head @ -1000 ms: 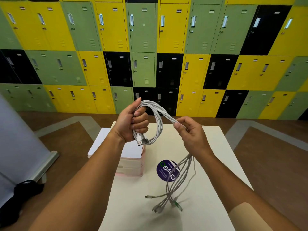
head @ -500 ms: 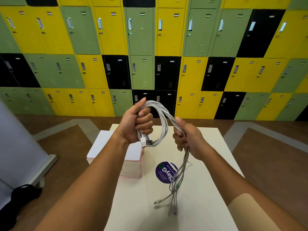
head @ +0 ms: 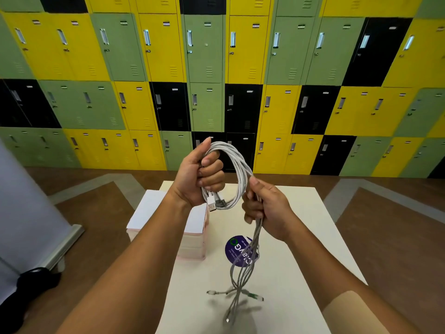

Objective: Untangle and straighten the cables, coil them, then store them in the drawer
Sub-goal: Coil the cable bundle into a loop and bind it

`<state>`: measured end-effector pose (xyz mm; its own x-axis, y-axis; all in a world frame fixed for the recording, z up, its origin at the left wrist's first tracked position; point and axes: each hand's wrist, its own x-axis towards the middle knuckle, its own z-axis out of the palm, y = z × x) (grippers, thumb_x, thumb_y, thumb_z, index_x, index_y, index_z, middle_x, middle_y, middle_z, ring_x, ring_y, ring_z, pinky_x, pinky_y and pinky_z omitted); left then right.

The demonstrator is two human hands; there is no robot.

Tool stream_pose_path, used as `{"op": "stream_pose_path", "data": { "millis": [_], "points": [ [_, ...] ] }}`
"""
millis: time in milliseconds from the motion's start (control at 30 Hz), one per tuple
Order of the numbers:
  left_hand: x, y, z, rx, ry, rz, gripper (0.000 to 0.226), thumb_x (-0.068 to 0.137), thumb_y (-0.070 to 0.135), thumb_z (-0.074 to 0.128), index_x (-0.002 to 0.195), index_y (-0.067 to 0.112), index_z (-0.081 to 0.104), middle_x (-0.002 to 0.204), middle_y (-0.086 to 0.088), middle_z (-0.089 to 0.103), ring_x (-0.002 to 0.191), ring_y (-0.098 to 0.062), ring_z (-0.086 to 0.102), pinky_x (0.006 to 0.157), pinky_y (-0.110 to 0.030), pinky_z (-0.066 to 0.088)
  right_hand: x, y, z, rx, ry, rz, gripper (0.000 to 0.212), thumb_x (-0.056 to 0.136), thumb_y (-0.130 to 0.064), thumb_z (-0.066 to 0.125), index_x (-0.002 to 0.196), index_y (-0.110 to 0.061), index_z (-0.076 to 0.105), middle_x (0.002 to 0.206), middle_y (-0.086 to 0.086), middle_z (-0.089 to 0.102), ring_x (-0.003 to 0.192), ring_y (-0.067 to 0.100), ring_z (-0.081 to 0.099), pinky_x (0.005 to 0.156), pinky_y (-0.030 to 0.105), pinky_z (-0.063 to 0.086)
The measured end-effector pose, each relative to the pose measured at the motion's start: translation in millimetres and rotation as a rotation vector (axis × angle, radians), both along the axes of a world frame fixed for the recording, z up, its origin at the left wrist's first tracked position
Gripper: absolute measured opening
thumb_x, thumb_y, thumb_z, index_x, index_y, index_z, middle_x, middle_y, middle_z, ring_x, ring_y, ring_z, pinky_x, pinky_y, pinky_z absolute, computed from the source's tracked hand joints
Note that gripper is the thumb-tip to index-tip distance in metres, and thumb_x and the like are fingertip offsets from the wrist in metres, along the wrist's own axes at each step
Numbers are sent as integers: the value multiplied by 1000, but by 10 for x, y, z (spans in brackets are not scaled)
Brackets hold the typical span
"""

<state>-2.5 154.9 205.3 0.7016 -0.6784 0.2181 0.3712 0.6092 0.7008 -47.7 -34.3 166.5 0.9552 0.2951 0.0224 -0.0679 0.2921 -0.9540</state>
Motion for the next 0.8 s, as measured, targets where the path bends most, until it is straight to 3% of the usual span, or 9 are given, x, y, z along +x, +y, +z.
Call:
{"op": "stream_pose_path", "data": {
  "millis": [167,333,567,667,733,800],
  "points": [
    [5,-34,-65,-72,29,57,57,102,48,34,54,19,42,41,7,21,33,-8,17,40,-20,14,-80,88,-38,134,160,32,41,93,-49,49,73,-14,52,53,-1,28,39,10,21,42,22,25],
    [16,-6,-85,-91,31,77,58,103,49,32,54,19,40,41,7,21,33,-8,17,40,-21,13,-66,60,-85,251,172,110,22,97,-37,51,89,-17,50,56,0,29,39,8,20,38,19,24],
    [-3,19,-81,-57,19,77,55,101,48,37,54,19,41,42,7,21,33,-8,17,40,-21,14,20,-28,-66,170,170,84,35,100,-38,44,78,-12,53,50,-3,25,41,11,23,49,28,34],
    [8,6,-86,-136,36,114,56,101,48,36,54,19,41,41,7,21,33,-8,18,41,-21,14,-3,78,-135,44,159,21,48,103,-43,39,73,-10,55,53,3,34,48,17,30,57,33,34],
    [42,48,-53,-190,29,161,57,101,48,35,53,19,42,41,7,21,33,-7,18,41,-20,15,-59,128,-217,-43,130,-26,50,103,-45,40,76,-9,61,54,5,37,49,18,30,54,32,31],
    [59,73,-34,-184,22,194,58,102,48,34,53,19,43,41,7,20,33,-7,18,41,-20,14,-115,132,-277,-3,127,-41,45,104,-41,40,85,-8,64,53,2,30,47,14,22,47,27,22]
  ]
}}
